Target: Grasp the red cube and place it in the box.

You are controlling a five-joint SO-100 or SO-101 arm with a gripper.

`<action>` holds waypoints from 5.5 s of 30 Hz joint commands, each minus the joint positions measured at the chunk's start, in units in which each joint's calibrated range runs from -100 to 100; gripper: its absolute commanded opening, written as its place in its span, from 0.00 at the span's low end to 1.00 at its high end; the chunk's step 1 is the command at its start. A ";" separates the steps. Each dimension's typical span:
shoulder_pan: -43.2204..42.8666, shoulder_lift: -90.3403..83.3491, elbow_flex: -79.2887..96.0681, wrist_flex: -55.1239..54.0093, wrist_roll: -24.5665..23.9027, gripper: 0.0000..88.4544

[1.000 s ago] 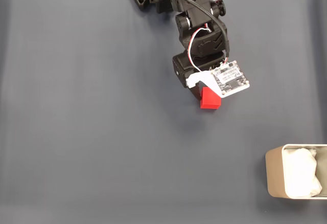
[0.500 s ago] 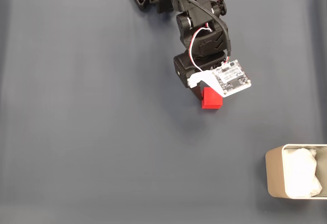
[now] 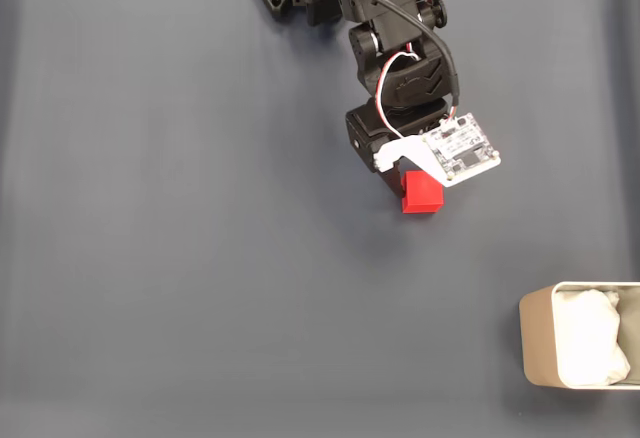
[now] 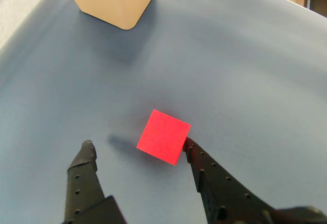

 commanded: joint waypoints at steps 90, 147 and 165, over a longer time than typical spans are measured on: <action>-2.17 2.25 -4.36 -3.00 2.00 0.20; -0.68 13.26 -57.92 20.94 4.98 0.05; -3.30 27.47 -75.35 20.94 5.03 0.05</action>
